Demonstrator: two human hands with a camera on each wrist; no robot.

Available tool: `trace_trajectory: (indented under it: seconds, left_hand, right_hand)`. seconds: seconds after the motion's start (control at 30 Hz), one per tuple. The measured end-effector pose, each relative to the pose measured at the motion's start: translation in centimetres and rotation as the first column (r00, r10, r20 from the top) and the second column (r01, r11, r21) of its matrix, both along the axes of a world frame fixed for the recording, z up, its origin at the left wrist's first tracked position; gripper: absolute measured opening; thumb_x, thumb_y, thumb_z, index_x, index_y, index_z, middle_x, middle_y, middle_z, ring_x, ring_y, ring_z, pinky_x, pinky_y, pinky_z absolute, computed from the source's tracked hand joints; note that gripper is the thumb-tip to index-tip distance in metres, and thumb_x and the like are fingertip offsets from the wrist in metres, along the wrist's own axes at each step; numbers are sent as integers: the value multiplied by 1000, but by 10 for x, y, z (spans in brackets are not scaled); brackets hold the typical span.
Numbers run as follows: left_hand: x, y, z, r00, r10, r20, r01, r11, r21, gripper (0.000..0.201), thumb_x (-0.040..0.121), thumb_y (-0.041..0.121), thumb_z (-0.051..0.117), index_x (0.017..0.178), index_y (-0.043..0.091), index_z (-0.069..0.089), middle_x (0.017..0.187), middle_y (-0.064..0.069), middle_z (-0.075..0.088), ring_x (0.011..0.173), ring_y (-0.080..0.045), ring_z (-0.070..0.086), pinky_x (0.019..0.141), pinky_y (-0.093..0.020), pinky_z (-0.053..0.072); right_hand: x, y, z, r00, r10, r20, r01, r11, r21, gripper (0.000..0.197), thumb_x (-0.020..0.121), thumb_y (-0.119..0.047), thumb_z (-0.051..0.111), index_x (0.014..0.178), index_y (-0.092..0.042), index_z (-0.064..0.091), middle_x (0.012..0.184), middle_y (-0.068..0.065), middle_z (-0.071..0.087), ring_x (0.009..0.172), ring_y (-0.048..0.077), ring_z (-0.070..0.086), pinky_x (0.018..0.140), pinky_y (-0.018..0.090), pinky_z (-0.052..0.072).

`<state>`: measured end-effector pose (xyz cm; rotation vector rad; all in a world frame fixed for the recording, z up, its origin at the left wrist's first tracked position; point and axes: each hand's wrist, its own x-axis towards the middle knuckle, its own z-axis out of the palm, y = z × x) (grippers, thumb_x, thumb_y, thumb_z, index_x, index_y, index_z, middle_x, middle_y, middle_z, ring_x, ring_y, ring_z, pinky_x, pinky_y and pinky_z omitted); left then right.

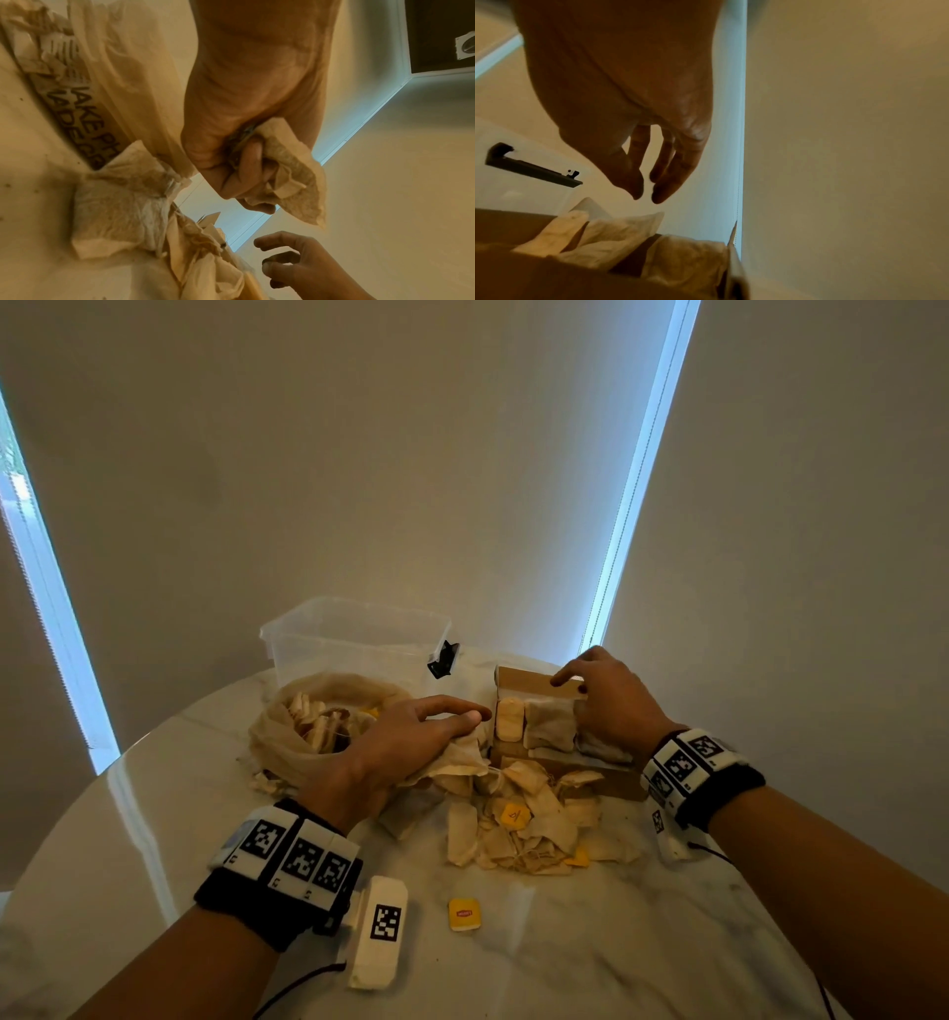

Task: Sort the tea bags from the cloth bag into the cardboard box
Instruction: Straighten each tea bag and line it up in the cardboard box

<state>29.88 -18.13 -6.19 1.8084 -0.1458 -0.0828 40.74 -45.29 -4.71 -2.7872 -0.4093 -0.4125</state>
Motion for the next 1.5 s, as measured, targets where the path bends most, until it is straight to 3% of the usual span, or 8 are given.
trace_trajectory:
  seconds: [0.23, 0.57, 0.9, 1.07, 1.2, 1.3, 1.4, 1.5]
  left_hand:
    - [0, 0, 0, 1000, 2, -1, -2, 1000, 15, 20, 102, 37, 66, 116, 35, 79, 106, -2, 79, 75, -17, 70, 66, -32, 54]
    - [2, 0, -2, 1000, 8, -18, -8, 1000, 18, 20, 102, 38, 66, 116, 36, 79, 108, -4, 79, 84, -26, 71, 80, -40, 54]
    - [3, -1, -2, 1000, 22, -22, -22, 1000, -9, 33, 105, 51, 54, 113, 34, 80, 109, -5, 77, 76, -20, 67, 62, -31, 53]
    - [3, -2, -3, 995, 73, -68, -83, 985, -148, 45, 105, 61, 47, 108, 34, 82, 112, -20, 76, 89, -32, 68, 72, -39, 53]
    - [0, -6, 1, 991, 126, -48, -133, 967, -217, 50, 108, 61, 38, 118, 31, 77, 103, -7, 78, 79, -25, 71, 66, -35, 52]
    - [-1, -9, 4, 990, 127, -66, -140, 953, -270, 53, 109, 60, 36, 119, 28, 76, 106, -7, 80, 86, -20, 77, 65, -31, 59]
    - [0, -11, 6, 985, 132, -109, -161, 936, -313, 53, 106, 63, 40, 116, 27, 77, 111, -6, 80, 104, -27, 76, 91, -47, 63]
    - [3, -11, 3, 984, 125, -127, -160, 934, -321, 45, 105, 57, 50, 120, 23, 74, 113, -8, 78, 107, -28, 74, 92, -45, 62]
  right_hand:
    - [-8, 5, -11, 983, 43, -179, -89, 962, -257, 23, 99, -16, 69, 119, -21, 79, 115, -3, 77, 98, 12, 66, 91, 26, 51]
    - [-5, -1, -14, 992, 2, -127, -49, 927, -371, 20, 99, -22, 69, 116, -25, 80, 112, -3, 76, 96, 16, 67, 98, 37, 58]
    - [-2, 11, -7, 975, 42, -217, -112, 941, -320, 28, 102, -21, 65, 129, -25, 72, 119, -6, 74, 108, 16, 69, 90, 26, 53]
    - [-27, 28, 27, 980, 118, -161, -133, 988, -85, 26, 101, -26, 67, 126, -26, 74, 111, -9, 75, 101, 14, 71, 97, 38, 60]
    - [-80, 71, 43, 900, 192, -391, -39, 929, 367, 49, 95, -67, 62, 116, -23, 65, 95, -4, 80, 82, 13, 78, 70, 29, 62]
    - [-111, 92, 37, 797, 293, -528, 25, 858, 513, 34, 96, -57, 68, 104, -24, 70, 93, -1, 82, 87, 16, 80, 80, 33, 65]
    - [-114, 92, 24, 829, 335, -448, 76, 726, 684, 19, 97, -35, 77, 109, -21, 74, 95, 0, 82, 89, 16, 80, 87, 37, 66]
    - [-105, 86, 11, 851, 349, -392, 130, 584, 801, 23, 96, -32, 77, 116, -20, 77, 103, 2, 81, 99, 22, 78, 93, 43, 64]
